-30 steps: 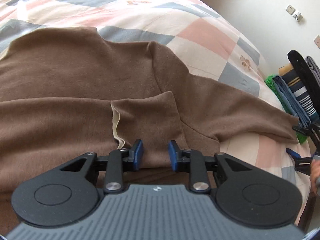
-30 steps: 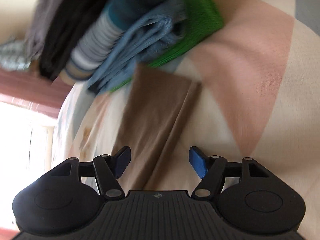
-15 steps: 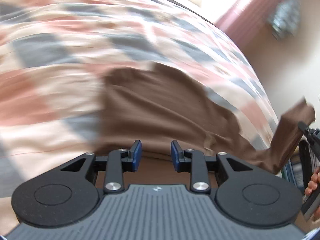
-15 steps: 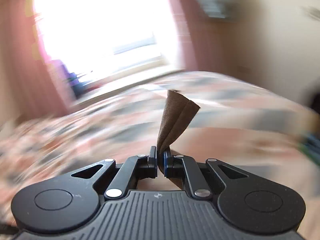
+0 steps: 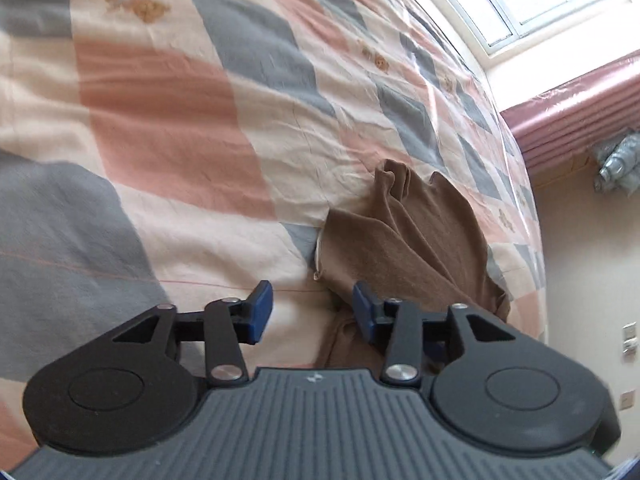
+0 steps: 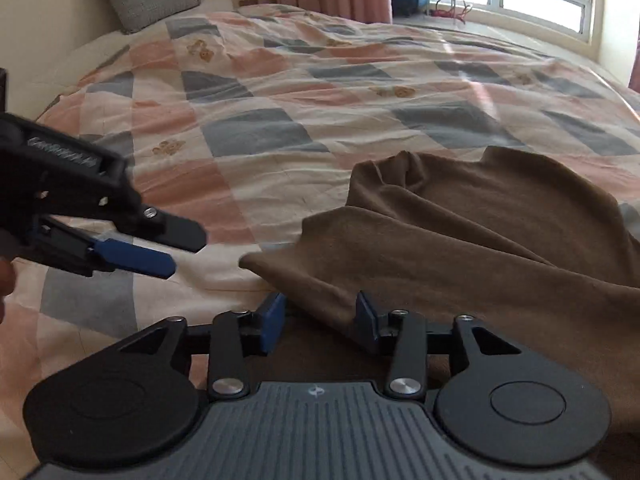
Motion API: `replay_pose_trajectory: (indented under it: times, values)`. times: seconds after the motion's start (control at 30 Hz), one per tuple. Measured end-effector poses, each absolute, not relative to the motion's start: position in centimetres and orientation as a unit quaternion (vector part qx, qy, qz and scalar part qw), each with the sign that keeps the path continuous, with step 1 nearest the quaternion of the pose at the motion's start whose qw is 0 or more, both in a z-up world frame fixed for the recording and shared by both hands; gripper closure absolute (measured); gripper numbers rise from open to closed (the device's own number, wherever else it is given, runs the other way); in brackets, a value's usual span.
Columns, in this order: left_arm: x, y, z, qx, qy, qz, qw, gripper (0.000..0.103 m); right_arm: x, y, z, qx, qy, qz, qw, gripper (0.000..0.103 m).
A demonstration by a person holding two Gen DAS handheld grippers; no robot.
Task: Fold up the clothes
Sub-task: 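Grasp the shirt hem with the left gripper and fold it toward the collar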
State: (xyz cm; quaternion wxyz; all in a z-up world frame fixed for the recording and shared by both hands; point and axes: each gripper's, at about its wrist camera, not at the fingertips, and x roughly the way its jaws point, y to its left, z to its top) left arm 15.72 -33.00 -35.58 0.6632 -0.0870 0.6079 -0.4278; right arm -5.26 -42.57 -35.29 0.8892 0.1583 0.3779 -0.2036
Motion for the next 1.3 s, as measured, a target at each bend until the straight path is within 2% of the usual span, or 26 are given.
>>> replay_pose_trajectory:
  times: [0.03,0.07,0.13,0.33,0.43,0.5,0.53,0.57,0.6,0.63,0.7,0.77,0.83,1.0,1.1,1.17,1.23,1.3]
  values:
    - [15.8,-33.6,-36.0,-0.097,0.613,-0.431,0.655,0.047,-7.0,-42.9,-34.3,0.168,0.371,-0.218,0.887,0.043]
    - [15.8,-34.2,-36.3,-0.109,0.617,-0.435,0.647,0.036,-8.8,-43.2,-33.3,0.177,0.364,-0.231,0.885,0.041]
    - [16.1,-35.6,-37.0,-0.133,0.624,-0.436,0.634,0.026,-12.5,-44.4,-31.9,0.193,0.353,-0.272,0.874,0.041]
    - [16.0,-37.5,-40.1,-0.149,0.667,-0.398,0.612,0.026,-24.8,-51.3,-30.9,0.288,0.304,-0.436,0.797,0.04]
    - [15.8,-37.7,-41.2,-0.165,0.679,-0.391,0.599,0.026,-29.0,-53.2,-31.9,0.309,0.305,-0.47,0.769,0.04]
    - [15.9,-38.2,-41.6,-0.178,0.682,-0.393,0.591,0.041,-29.5,-53.3,-32.9,0.279,0.335,-0.473,0.766,0.041]
    - [15.9,-38.6,-41.6,-0.18,0.684,-0.398,0.585,0.074,-29.5,-53.2,-33.5,0.258,0.353,-0.472,0.766,0.042]
    - [15.9,-39.0,-41.5,-0.181,0.683,-0.404,0.581,0.1,-29.3,-53.0,-34.0,0.232,0.372,-0.466,0.769,0.049]
    - [15.8,-39.1,-40.8,-0.176,0.673,-0.417,0.585,0.099,-28.8,-52.7,-34.5,0.199,0.39,-0.451,0.777,0.056]
    - [15.6,-39.1,-40.0,-0.17,0.661,-0.431,0.59,0.099,-28.1,-52.4,-35.0,0.164,0.409,-0.44,0.782,0.071]
    - [15.0,-38.3,-37.7,-0.156,0.621,-0.467,0.609,0.1,-26.9,-51.9,-35.8,0.111,0.432,-0.431,0.784,0.082]
    - [14.4,-36.4,-35.4,-0.156,0.578,-0.501,0.625,0.1,-26.8,-51.6,-36.1,0.088,0.432,-0.429,0.788,0.099]
    - [13.7,-34.7,-34.2,-0.124,0.543,-0.521,0.647,0.1,-26.8,-51.4,-36.6,0.072,0.435,-0.432,0.787,0.099]
    - [12.2,-34.4,-38.8,-0.003,0.58,-0.487,0.653,0.1,-27.1,-52.5,-37.1,0.13,0.492,-0.396,0.764,0.094]
    - [11.9,-34.0,-39.2,-0.007,0.574,-0.484,0.661,0.1,-27.8,-55.4,-33.8,0.205,0.453,-0.393,0.774,0.089]
    - [11.9,-33.7,-39.2,-0.015,0.576,-0.479,0.663,0.099,-28.1,-58.1,-31.4,0.257,0.403,-0.391,0.786,0.066]
    - [11.8,-33.8,-39.2,-0.011,0.574,-0.478,0.665,0.099,-26.9,-61.5,-29.9,0.274,0.383,-0.381,0.796,0.063]
    - [11.8,-34.1,-39.2,-0.009,0.573,-0.476,0.667,0.099,-24.2,-65.1,-29.9,0.277,0.403,-0.358,0.796,0.057]
